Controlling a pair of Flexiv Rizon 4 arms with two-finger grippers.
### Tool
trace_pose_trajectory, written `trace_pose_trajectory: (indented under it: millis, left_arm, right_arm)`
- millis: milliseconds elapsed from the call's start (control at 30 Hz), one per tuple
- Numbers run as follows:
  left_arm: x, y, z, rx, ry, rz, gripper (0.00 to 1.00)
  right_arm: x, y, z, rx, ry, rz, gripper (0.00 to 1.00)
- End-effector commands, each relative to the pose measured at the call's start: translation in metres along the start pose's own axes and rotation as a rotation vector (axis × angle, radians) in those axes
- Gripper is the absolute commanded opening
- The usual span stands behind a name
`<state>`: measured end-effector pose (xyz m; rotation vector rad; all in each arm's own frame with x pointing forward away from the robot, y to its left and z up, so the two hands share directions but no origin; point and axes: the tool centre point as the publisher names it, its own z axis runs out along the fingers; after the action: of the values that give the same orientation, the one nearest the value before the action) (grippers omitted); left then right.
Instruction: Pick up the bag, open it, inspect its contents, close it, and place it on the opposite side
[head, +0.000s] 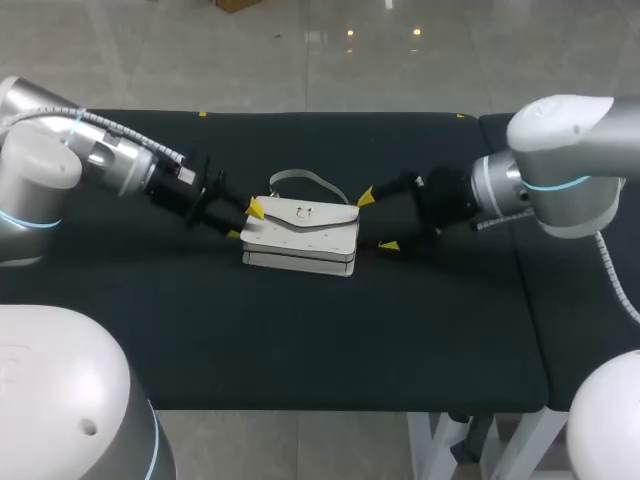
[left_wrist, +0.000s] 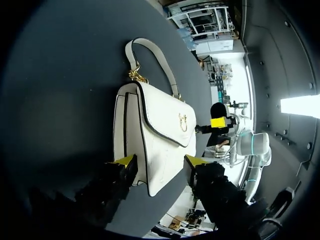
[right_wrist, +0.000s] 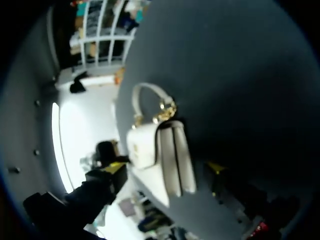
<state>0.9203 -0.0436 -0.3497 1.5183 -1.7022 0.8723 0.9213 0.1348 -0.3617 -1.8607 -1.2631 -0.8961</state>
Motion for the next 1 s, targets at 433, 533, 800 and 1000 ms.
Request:
trace_pose_trajectory:
  millis: [433, 533, 800, 1000]
  left_arm:
    - [-0.010, 0.001, 0.005, -0.006, -0.032, -0.048, 0.00]
    - [-0.014, -0.002, 0.005, -0.012, -0.035, -0.055, 0.08]
    - [-0.017, -0.008, 0.003, -0.022, -0.032, -0.062, 0.34]
    - [-0.017, -0.019, 0.003, -0.020, -0.039, -0.065, 0.24]
  right_arm:
    - [-0.005, 0.010, -0.042, 0.060, -0.161, -0.108, 1.00]
    - [-0.007, 0.013, -0.044, 0.075, -0.182, -0.118, 1.00]
    - [-0.008, 0.019, -0.050, 0.086, -0.231, -0.129, 1.00]
    - [-0.007, 0.020, -0.053, 0.101, -0.264, -0.149, 1.00]
